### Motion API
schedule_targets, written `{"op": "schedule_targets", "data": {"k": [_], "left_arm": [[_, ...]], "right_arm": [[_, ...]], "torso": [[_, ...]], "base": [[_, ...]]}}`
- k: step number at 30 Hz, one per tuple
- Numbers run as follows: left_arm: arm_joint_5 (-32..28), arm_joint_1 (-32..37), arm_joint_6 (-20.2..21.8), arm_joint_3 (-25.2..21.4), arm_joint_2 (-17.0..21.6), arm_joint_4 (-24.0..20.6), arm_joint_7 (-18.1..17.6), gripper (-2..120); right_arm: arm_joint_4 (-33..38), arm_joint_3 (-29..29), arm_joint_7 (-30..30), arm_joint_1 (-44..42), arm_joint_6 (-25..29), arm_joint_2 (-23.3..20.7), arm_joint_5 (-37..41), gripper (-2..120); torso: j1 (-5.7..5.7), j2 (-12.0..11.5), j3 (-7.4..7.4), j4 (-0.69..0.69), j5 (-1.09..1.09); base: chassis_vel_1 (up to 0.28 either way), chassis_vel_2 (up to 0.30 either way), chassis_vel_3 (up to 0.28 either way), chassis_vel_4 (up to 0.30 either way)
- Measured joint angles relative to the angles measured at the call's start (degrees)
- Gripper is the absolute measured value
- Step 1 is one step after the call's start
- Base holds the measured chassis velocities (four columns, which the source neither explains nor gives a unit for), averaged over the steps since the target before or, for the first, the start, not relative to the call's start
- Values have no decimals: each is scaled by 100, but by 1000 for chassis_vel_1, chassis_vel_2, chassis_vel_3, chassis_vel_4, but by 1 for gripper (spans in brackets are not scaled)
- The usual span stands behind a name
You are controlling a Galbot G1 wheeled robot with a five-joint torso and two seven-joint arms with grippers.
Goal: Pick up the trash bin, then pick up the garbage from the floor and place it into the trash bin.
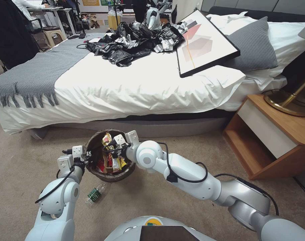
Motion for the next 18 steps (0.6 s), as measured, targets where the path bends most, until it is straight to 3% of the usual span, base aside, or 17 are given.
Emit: {"op": "schedule_targets", "data": {"k": [4, 7, 12, 15, 18], "left_arm": [[-4, 7, -11, -8, 1, -3, 3, 0], [-15, 15, -26, -28, 16, -3, 4, 0], [-30, 16, -31, -28, 17, -3, 3, 0], [-43, 13, -31, -24, 28, -2, 3, 0], [-46, 13, -31, -24, 32, -1, 3, 0]], "right_arm": [[-25, -12, 79, -7, 0, 49, -15, 10], [20, 49, 142, -57, 0, 24, -116, 26], [107, 186, 169, -117, 26, -12, -436, 39], [193, 382, 204, -201, 69, -41, -538, 54], [202, 416, 209, -222, 95, -54, -562, 61]], "torso": [[0, 0, 0, 0, 0], [0, 0, 0, 0, 0], [0, 0, 0, -1, 1], [0, 0, 0, -1, 1], [0, 0, 0, -1, 1]], "base": [[0, 0, 0, 0], [0, 0, 0, 0], [0, 0, 0, 0], [0, 0, 0, 0], [0, 0, 0, 0]]}}
